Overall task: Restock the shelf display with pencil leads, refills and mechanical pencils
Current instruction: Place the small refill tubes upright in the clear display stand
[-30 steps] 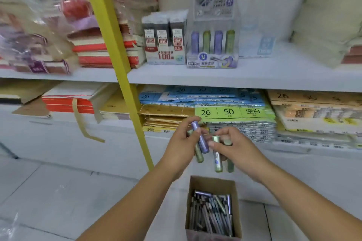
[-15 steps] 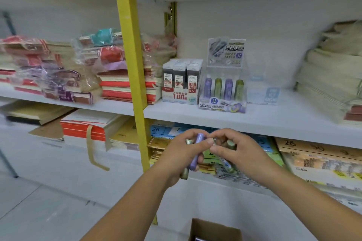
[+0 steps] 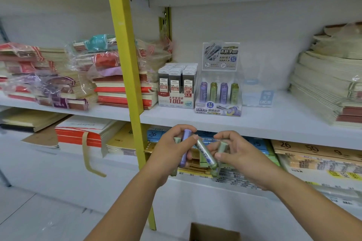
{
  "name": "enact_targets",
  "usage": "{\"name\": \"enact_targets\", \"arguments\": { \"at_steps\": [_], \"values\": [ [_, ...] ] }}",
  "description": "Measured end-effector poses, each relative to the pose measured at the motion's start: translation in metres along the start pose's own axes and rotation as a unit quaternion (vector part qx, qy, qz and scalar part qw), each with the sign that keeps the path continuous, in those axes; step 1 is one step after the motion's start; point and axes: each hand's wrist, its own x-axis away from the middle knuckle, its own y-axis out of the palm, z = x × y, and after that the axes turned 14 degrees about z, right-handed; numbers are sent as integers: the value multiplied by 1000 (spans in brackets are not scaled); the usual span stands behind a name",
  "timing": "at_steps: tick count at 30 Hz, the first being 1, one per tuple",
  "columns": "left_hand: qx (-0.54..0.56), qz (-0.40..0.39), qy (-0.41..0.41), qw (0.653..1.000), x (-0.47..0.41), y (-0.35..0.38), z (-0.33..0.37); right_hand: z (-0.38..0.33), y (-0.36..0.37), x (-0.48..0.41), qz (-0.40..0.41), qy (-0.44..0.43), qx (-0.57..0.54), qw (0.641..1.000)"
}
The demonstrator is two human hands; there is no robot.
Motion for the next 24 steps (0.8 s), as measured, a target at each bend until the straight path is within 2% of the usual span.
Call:
{"name": "enact_targets", "arguments": {
  "at_steps": [5,17,20,24],
  "values": [
    [-29,-34,9,999,-1,-1,4,-9,5,0,30,1,15,999],
    [-47,-84,13,995,-1,-2,9,-20,7,-4,101,-110,55,987],
    [-46,-88,7,995,0,2,9,-25,6,-2,95,-106,57,988],
    [2,-54,-15,998,-4,6,15,-33,-2,3,64,-83,22,994]
  ]
}}
